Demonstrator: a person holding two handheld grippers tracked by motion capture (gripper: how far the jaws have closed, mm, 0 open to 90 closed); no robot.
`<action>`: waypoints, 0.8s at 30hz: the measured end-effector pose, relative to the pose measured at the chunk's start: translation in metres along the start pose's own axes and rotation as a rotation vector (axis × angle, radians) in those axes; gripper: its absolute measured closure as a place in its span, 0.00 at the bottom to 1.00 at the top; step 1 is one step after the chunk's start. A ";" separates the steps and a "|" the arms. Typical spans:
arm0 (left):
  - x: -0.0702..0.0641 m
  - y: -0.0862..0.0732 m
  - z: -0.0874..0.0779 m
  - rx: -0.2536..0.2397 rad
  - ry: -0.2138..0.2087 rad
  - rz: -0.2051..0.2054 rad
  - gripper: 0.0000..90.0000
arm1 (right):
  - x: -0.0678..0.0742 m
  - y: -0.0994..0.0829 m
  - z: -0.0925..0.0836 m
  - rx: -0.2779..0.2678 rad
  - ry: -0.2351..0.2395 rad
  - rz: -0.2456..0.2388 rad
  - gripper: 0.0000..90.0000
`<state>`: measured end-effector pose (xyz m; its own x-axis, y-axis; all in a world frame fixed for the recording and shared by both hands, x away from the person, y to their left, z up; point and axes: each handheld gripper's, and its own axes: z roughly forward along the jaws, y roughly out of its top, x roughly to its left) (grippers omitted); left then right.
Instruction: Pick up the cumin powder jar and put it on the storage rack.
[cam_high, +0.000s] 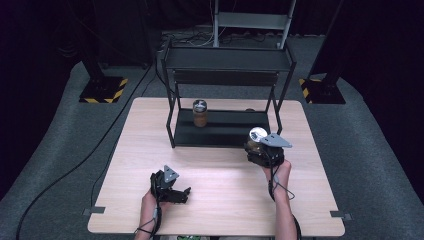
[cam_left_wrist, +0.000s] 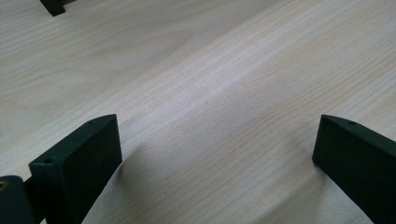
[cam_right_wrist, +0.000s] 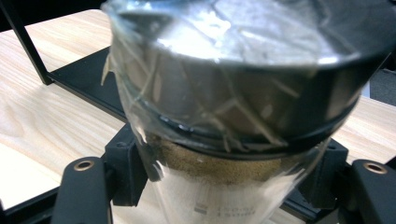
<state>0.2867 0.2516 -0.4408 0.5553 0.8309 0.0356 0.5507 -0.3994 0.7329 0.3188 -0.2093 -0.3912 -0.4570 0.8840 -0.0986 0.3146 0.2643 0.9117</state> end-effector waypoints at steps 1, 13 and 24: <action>0.000 0.000 0.000 0.000 0.001 0.002 0.01 | -0.001 0.001 0.002 0.002 0.002 0.000 0.33; -0.001 0.000 0.000 -0.002 0.004 0.003 0.01 | -0.002 0.001 0.015 0.005 0.001 0.011 0.33; -0.002 -0.001 0.000 -0.003 0.006 0.006 0.01 | -0.004 0.000 0.028 0.012 -0.003 0.027 0.33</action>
<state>0.2854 0.2506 -0.4411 0.5547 0.8309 0.0436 0.5455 -0.4028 0.7350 0.3441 -0.2019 -0.4016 -0.4454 0.8922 -0.0749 0.3373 0.2448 0.9090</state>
